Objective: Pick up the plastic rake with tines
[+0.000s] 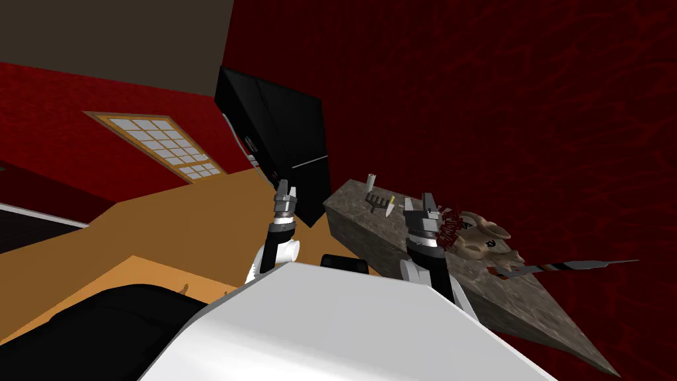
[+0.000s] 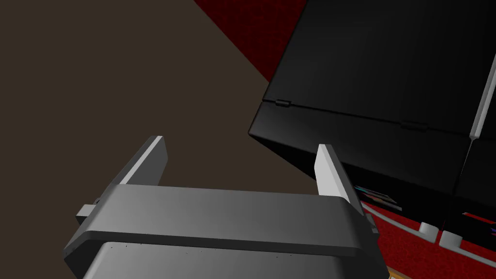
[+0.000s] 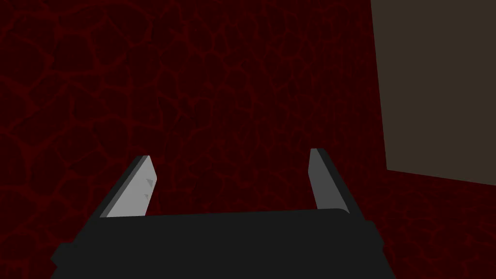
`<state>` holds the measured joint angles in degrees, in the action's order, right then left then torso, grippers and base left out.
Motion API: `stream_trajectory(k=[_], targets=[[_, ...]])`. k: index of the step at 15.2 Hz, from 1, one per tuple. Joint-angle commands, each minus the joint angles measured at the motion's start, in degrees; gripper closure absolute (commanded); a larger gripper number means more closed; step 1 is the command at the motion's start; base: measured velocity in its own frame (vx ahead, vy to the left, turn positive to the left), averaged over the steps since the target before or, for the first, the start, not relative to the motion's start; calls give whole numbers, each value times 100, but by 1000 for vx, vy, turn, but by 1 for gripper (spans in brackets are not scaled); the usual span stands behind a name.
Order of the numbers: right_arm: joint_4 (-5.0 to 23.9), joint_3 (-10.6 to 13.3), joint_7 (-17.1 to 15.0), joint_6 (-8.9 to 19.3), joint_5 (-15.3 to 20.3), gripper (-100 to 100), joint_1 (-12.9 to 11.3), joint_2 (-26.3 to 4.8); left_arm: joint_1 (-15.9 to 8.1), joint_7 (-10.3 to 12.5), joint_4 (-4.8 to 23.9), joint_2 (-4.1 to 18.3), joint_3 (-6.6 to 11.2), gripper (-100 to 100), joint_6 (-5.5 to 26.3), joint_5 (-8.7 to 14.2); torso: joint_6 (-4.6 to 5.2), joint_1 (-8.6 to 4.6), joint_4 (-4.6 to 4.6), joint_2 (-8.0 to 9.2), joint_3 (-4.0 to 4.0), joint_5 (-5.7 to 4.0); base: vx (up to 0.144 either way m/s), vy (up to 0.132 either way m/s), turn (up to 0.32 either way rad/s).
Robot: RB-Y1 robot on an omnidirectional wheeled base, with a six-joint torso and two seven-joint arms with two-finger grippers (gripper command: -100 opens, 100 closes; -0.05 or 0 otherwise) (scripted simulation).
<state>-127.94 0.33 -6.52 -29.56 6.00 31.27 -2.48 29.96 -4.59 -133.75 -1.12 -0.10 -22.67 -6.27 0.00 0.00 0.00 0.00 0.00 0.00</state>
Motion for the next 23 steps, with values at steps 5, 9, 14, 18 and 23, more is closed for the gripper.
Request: stream_trajectory(k=[5, 9, 14, 18, 23], targets=[[300, -278, -287, 472, -212, -100, -47, -419, -1, 0, 0, -1, -1, 0, 0, 0, -2, 45, 5, 25, 14, 10, -62, 99, 85], [548, -510, -527, 867, -390, -100, -79, -666, -1, 0, 0, -1, -1, 0, 0, 0, -2, 27, 2, 6, 4, 6, -7, 65, 91], [856, -800, -830, 1367, -615, -100, -115, -943, 0, 0, 0, -1, -1, 0, 0, 0, -1, 26, 0, -2, -1, 6, 7, 64, 102], [1219, -1140, -1189, 1875, -883, -100, -152, -1248, 0, 0, 0, 0, 0, 0, 0, 0, 0, 19, -1, -3, -2, 5, 12, 54, 95], [1630, -1523, -1596, 2434, -1189, -100, -189, -1576, 0, 0, 0, 0, 0, 0, 0, 0, 0, 20, -2, -9, -5, 5, 26, 62, 130]])
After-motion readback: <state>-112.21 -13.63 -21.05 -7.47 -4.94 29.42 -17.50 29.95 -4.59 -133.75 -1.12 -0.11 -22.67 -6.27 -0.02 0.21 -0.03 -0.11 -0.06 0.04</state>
